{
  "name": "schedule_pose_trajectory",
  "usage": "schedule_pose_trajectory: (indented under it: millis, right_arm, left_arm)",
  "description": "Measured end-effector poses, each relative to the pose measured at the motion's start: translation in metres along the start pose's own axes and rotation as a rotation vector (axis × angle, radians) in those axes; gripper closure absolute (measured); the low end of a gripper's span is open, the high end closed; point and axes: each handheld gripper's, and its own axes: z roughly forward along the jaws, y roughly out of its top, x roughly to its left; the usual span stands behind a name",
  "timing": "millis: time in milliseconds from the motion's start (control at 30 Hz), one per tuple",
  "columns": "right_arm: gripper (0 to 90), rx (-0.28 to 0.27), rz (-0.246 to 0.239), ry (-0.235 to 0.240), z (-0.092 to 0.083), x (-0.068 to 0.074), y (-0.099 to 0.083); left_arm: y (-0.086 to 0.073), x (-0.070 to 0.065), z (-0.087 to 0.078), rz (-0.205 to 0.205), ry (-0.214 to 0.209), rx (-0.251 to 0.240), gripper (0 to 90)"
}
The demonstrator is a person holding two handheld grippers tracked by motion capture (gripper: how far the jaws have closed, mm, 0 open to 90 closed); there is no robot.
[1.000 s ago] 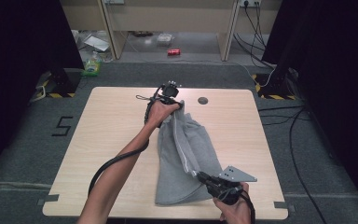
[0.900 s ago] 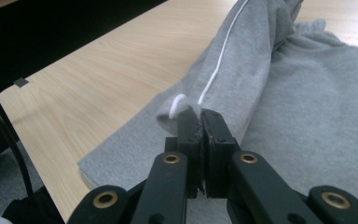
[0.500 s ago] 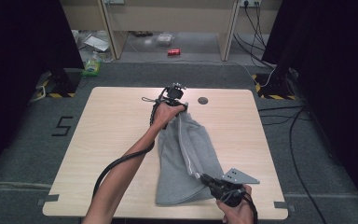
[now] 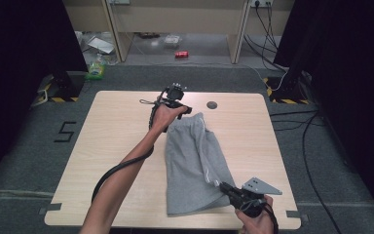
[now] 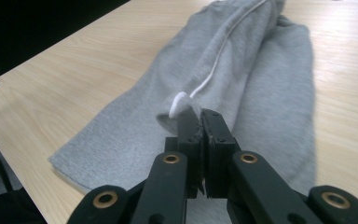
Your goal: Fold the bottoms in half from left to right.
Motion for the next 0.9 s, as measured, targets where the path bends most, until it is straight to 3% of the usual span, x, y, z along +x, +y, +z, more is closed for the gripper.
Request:
schedule_pose_trajectory:
  millis: [233, 267, 400, 567, 733, 867, 900]
  right_arm:
    - [86.6, -0.009, 0.038, -0.058, -0.016, -0.013, -0.012]
    - [78.7, 0.005, 0.042, -0.072, -0.017, -0.015, -0.015]
    - [70.0, 0.004, 0.051, -0.098, -0.018, -0.017, -0.015]
    - [60.5, -0.008, 0.015, -0.123, -0.015, -0.017, -0.001]
    - [53.3, 0.060, -0.031, -0.094, 0.013, -0.012, 0.014]
    - [53.0, 0.105, -0.041, -0.087, 0.047, -0.015, 0.029]
    - [52.7, 0.148, -0.039, -0.076, 0.065, -0.017, 0.035]
  left_arm:
    - [-0.026, 0.039, -0.002, -0.057, 0.038, 0.034, 45.2]
    - [-0.029, 0.042, -0.002, -0.062, 0.041, 0.038, 44.2]
    - [-0.043, 0.049, 0.003, -0.079, 0.032, 0.054, 42.7]
    - [-0.056, 0.051, 0.011, -0.091, 0.024, 0.079, 39.6]
    - [-0.062, 0.049, 0.015, -0.097, 0.017, 0.070, 37.8]
    - [-0.065, 0.048, 0.017, -0.103, 0.017, 0.062, 37.1]
    - [-0.066, 0.048, 0.018, -0.104, 0.015, 0.057, 37.1]
